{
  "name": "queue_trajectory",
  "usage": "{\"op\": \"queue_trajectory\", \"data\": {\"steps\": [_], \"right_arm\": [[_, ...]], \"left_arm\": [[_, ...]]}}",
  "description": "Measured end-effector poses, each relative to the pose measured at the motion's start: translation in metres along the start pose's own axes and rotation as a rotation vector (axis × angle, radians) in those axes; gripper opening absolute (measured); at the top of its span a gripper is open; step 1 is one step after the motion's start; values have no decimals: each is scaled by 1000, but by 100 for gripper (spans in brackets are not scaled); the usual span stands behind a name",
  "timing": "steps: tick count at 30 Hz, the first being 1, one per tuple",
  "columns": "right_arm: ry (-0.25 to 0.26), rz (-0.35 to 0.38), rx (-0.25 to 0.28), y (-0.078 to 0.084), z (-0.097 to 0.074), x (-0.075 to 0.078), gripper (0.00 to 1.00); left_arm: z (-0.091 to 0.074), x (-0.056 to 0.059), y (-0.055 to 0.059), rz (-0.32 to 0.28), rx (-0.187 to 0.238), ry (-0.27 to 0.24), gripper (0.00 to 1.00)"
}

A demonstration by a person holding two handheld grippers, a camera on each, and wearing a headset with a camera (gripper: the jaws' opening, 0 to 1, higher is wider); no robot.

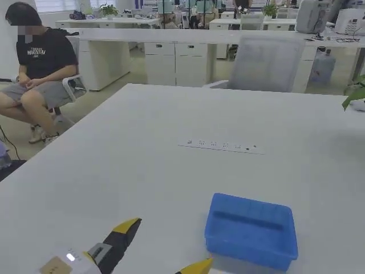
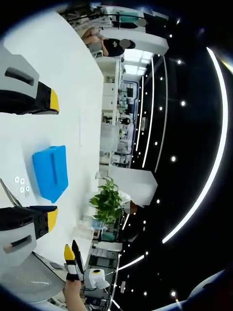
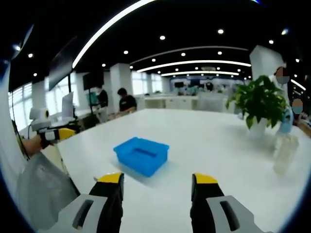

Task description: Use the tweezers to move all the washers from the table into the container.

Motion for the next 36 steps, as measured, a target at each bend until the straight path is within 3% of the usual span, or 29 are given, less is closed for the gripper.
{"op": "queue_trajectory", "data": {"steps": [15,36], "right_arm": [[-10,-9,-37,5,3,-3,52],[29,-7,-56,6,3,0,52]], "left_arm": [[1,0,1,4,-15,6,75],[3,3,0,0,-20,28,74]]}}
Point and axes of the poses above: the centre of the closed fingertips' face, and the gripper's own axes: z roughly forward along the fingers, x roughly to its right, y roughly out of its underside, the point moved 3 cm from there along -z, roughly backward along the fingers, and after that the axes turned 11 degrees about -x, right-handed, at the moved point
